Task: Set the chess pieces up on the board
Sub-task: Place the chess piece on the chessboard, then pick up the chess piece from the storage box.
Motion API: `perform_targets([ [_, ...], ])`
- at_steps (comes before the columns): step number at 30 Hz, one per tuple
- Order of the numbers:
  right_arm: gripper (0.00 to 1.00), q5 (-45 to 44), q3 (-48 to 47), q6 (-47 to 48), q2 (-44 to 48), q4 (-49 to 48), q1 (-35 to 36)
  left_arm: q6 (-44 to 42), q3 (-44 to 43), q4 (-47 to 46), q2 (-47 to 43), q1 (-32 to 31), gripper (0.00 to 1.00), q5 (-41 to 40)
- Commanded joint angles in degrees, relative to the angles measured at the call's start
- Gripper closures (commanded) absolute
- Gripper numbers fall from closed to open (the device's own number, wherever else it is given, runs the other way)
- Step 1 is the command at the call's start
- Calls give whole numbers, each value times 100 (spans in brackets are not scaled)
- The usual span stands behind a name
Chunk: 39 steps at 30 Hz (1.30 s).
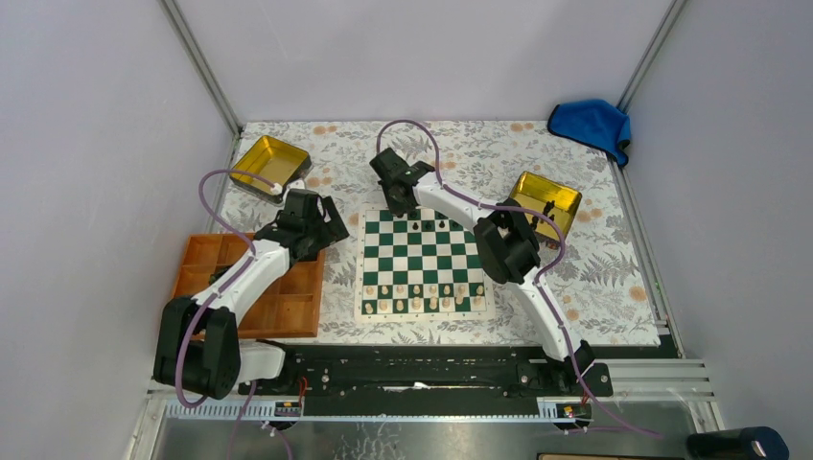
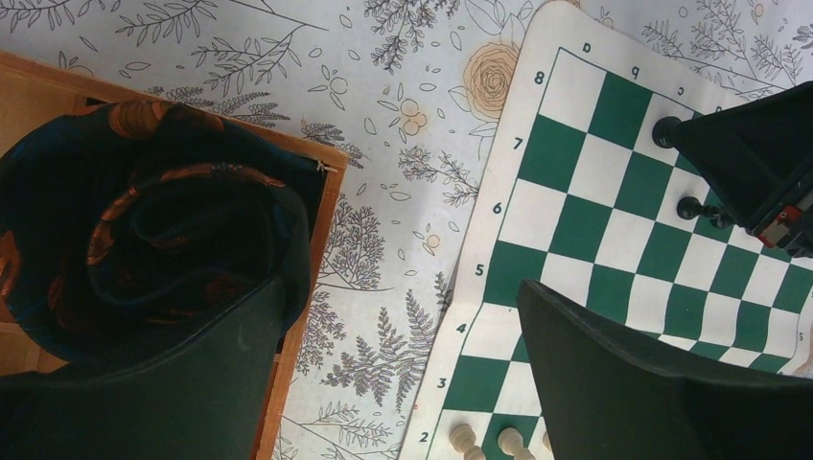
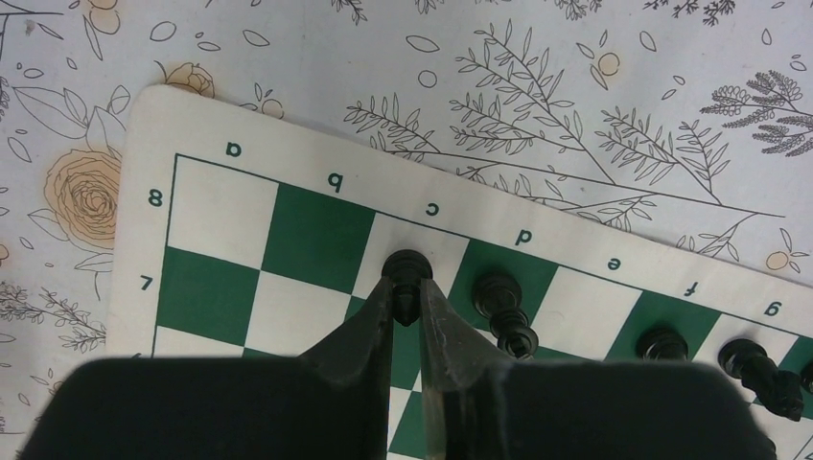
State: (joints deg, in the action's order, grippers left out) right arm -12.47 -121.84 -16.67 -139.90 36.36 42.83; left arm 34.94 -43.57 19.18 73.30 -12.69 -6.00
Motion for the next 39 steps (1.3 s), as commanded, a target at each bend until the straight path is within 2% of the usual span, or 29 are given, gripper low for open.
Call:
perform_targets([
  [1,84,67,-263,119,-36,-65,-38,-110,-125,-159,68,30,1,21],
  [7,65,-49,-242,237,64,-98,-38,-105,-158,-185,129,30,1,53],
  [12,61,-63,-258,311,160,-119,-38,-94,-185,-186,143,30,1,64],
  [21,61,-54,-285,412,544,-177,-29,-102,-194,-137,46,30,1,1],
  [29,61,-281,-237,581,1390,-293,-29,-73,-287,-107,0,30,1,15],
  [35,61,-1166,794,666,2568,-714,-190,-50,-377,-96,-35,30,1,-21],
  [39,61,-1314,1834,261,3473,-753,-827,-11,-430,-124,13,30,1,-7],
])
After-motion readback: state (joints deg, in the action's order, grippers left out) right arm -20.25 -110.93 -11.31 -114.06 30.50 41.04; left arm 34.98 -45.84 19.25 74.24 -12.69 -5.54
